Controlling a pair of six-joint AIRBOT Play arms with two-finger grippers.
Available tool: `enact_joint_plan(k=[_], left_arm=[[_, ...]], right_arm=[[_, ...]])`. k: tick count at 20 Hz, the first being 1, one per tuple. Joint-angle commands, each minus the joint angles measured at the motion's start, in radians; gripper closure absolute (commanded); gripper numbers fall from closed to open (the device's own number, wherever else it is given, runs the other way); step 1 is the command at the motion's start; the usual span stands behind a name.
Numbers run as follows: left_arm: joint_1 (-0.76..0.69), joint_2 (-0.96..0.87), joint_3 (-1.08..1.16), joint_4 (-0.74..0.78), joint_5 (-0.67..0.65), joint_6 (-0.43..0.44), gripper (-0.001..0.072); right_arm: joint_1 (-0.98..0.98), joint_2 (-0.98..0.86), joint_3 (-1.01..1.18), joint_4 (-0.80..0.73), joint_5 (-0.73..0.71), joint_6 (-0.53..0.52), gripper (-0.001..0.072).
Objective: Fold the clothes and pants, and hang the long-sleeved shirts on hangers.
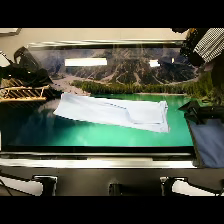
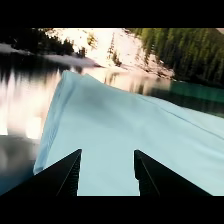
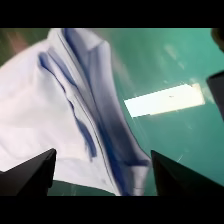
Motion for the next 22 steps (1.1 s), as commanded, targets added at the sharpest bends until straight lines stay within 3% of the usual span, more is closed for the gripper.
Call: enact_joint_plan(k=[1,6,16,17,19,20,21,22], left_arm=[[-0.006,0.068,0.008,0.012,-0.055,-0.011,0.0325],[-0.023,0.066,0.008,0.013,-0.057,-0.011,0.0325],[-0.041,0.045,0.008,0.012,-0.057,-0.011,0.0326],[-0.041,0.042,0.008,0.012,-0.057,-0.011,0.0326],[-0.041,0.039,0.008,0.012,-0.058,-0.011,0.033],[-0.042,0.036,0.008,0.01,-0.057,-0.011,0.0356],[-0.043,0.031,0.008,0.006,-0.058,-0.011,0.0466],[-0.049,0.022,0.008,0.004,-0.059,-0.01,0.0698]], right_arm=[[-0.028,-0.034,-0.082,0.043,-0.008,-0.08,0.0045],[-0.016,-0.106,-0.116,0.166,-0.039,-0.163,0.0046],[0.211,-0.187,-0.116,0.166,-0.206,-0.154,0.0063],[0.23,-0.187,-0.116,0.166,-0.224,-0.154,0.0109],[0.253,-0.184,-0.115,0.168,-0.243,-0.146,0.0314],[0.256,-0.177,-0.115,0.167,-0.242,-0.14,0.046],[0.256,-0.16,-0.115,0.166,-0.236,-0.138,0.065],[0.256,-0.135,-0.109,0.166,-0.225,-0.127,0.0686]])
